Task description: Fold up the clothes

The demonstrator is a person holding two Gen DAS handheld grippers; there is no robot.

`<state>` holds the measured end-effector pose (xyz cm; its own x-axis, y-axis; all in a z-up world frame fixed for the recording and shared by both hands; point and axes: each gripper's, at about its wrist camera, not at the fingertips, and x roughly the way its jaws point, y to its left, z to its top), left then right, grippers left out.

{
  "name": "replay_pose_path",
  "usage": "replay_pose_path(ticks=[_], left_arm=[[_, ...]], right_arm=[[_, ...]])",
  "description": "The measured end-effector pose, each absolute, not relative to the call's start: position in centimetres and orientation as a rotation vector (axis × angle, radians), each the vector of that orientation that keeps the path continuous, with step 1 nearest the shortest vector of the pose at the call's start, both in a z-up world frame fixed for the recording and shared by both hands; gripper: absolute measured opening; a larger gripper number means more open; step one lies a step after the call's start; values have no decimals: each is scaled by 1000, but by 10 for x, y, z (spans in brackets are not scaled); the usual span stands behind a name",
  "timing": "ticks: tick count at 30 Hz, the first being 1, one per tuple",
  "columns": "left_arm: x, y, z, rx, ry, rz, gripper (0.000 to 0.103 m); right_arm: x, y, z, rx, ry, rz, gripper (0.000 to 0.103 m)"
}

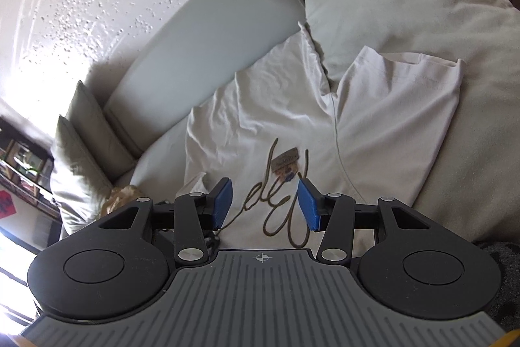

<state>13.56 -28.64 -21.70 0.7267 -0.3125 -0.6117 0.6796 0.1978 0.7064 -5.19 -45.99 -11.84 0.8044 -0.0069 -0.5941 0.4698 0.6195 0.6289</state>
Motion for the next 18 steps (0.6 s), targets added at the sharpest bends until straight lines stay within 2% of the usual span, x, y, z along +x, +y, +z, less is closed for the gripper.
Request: replay_pose_path(ticks=[5, 10, 13, 18], left_arm=[[154, -234, -147, 738, 418, -683, 3], [208, -133, -90, 158, 524, -554, 2], [234, -73, -95, -77, 582, -436, 2], [257, -20, -143, -235, 697, -279, 2]], right_arm=[[-56, -457, -109, 846, 577, -302, 51], [-54, -447, -102, 837, 578, -284, 51], [-50, -436, -98, 834, 588, -255, 51], [-42, -419, -94, 817, 617, -218, 51]])
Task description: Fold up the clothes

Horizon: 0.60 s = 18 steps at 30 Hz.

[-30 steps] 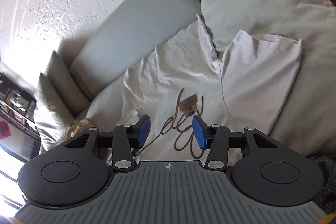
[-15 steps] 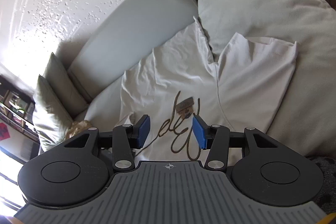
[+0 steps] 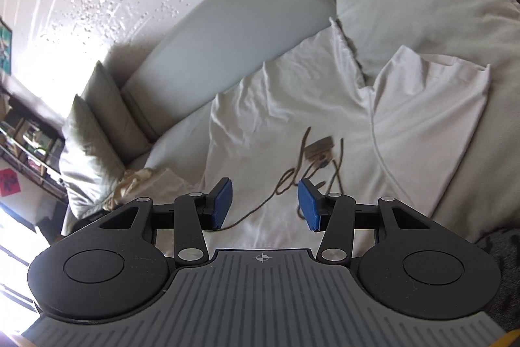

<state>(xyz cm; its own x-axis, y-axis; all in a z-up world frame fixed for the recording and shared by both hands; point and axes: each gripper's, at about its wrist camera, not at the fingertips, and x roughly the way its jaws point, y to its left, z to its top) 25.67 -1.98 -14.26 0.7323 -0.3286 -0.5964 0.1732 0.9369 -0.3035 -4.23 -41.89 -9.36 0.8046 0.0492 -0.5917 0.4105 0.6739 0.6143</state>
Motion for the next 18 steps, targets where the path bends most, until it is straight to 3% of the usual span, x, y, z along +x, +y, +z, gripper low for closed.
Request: replay_pose_path(ticks=[5, 8, 10, 18], left_arm=[[255, -8, -159, -264, 721, -239, 3], [250, -11, -149, -269, 745, -233, 12], [239, -14, -139, -253, 734, -234, 44], [169, -56, -116, -200, 691, -409, 46]], right_arm=[[-41, -408, -92, 801, 654, -206, 54], [-45, -410, -95, 804, 662, -229, 57], [-52, -421, -99, 807, 647, -283, 58], [-104, -511, -121, 873, 521, -620, 58]])
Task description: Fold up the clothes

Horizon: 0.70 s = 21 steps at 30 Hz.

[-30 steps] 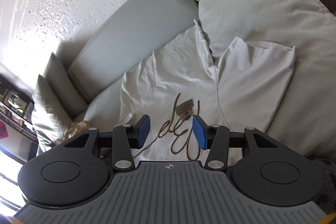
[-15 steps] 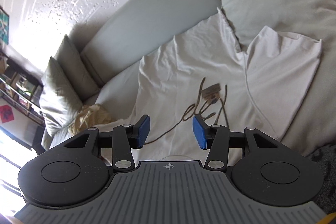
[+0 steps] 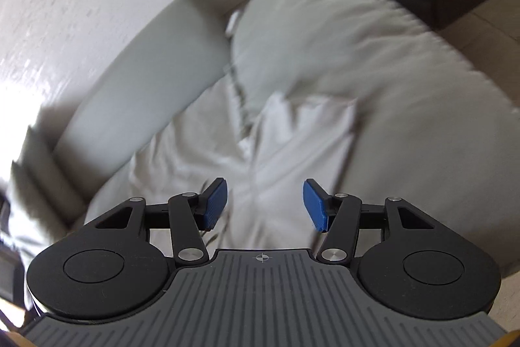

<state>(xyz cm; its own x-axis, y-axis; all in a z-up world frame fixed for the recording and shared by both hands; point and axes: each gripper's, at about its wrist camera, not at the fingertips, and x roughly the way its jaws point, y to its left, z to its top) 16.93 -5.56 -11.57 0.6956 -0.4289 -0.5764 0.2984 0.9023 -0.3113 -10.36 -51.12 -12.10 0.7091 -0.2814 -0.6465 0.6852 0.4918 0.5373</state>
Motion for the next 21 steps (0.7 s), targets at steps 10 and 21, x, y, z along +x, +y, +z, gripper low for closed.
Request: replay_pose_path(ticks=[10, 21], left_arm=[[115, -169, -146, 5, 842, -654, 49], [115, -150, -134, -18, 829, -567, 52]], right_arm=[[-117, -579, -159, 1032, 434, -702, 52], [-80, -564, -153, 797, 486, -697, 1]])
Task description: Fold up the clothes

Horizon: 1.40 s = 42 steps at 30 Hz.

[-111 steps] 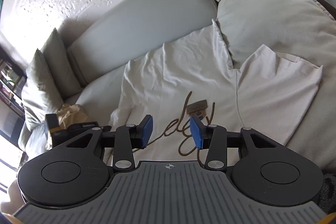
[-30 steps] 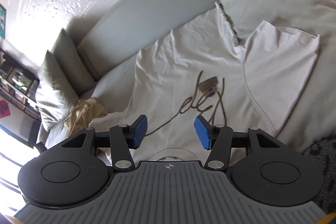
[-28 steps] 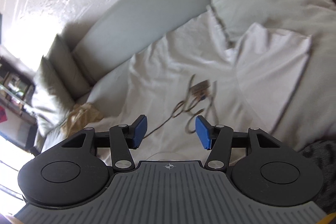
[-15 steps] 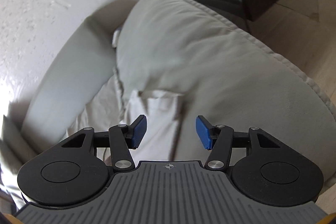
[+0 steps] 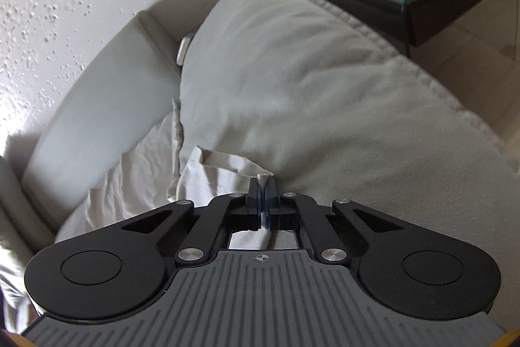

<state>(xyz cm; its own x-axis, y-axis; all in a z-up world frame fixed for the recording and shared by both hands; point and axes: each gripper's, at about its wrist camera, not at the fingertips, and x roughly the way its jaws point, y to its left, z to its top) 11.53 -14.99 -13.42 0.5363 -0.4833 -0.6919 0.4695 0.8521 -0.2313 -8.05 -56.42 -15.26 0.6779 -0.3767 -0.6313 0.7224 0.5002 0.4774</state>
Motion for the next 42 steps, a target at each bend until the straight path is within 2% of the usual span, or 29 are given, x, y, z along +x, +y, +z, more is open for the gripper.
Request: replay_pose_path(ticks=[9, 13, 16, 18, 20, 22, 27, 30, 31, 33, 34, 36, 38, 41, 42], left_arm=[[116, -138, -135, -67, 829, -571, 52], [116, -129, -135, -85, 824, -565, 52], [118, -122, -135, -93, 825, -551, 52], [119, -117, -136, -98, 826, -544, 53], [120, -112, -136, -104, 828, -536, 53], [122, -107, -139, -117, 836, -522, 53], [128, -101, -145, -142, 861, -495, 53], [128, -100, -147, -150, 870, -490, 53], [128, -98, -146, -152, 867, -482, 53], [131, -89, -145, -163, 853, -461, 53], [134, -83, -144, -170, 844, -448, 53], [143, -69, -142, -195, 827, -410, 53], [157, -53, -140, -237, 796, -365, 53], [176, -31, -130, -250, 692, -288, 53], [183, -24, -126, -254, 658, -263, 53]], right_arm=[[-32, -472, -99, 331, 513, -508, 1], [-2, -407, -117, 85, 614, -334, 1], [14, -377, -146, 34, 731, -230, 2], [22, -366, -167, 50, 828, -190, 8], [23, -363, -179, 89, 896, -180, 27], [17, -366, -180, 141, 902, -186, 32], [-6, -396, -147, 295, 717, -282, 32], [8, -414, -159, 226, 787, -391, 31], [14, -419, -171, 179, 861, -435, 28], [18, -428, -197, 119, 1023, -544, 11], [14, -431, -199, 138, 1025, -564, 6], [9, -433, -188, 205, 1009, -575, 7], [2, -431, -173, 286, 960, -542, 25], [-15, -426, -144, 403, 836, -455, 36], [-19, -423, -136, 442, 806, -428, 36]])
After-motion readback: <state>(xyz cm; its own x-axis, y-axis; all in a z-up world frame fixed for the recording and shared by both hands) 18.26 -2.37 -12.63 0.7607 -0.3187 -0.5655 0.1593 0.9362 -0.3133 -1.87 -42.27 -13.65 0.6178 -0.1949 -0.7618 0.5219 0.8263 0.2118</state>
